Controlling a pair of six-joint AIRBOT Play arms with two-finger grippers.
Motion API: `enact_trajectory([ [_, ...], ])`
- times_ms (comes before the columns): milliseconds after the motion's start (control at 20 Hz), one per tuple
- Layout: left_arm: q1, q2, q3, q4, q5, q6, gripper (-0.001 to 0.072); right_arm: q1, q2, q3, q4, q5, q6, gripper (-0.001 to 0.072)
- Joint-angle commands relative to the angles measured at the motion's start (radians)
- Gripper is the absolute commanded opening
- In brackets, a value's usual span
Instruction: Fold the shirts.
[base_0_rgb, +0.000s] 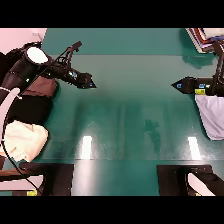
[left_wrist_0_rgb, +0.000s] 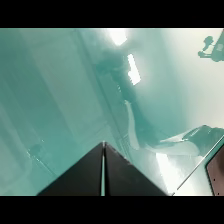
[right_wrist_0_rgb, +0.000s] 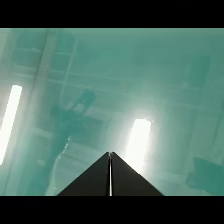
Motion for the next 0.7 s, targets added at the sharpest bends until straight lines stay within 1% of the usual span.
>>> enact_trajectory([
  [0,0.0,0.0,0.0,0.0,0.0,0.0,0.0036,0.005,0.001,0.0,0.001,0.002,0.0,0.0017],
  [650,0.0,0.0,0.0,-0.014,0.005,-0.007,0.0036,0.005,0.001,0.0,0.001,0.03,0.0,0.0017],
])
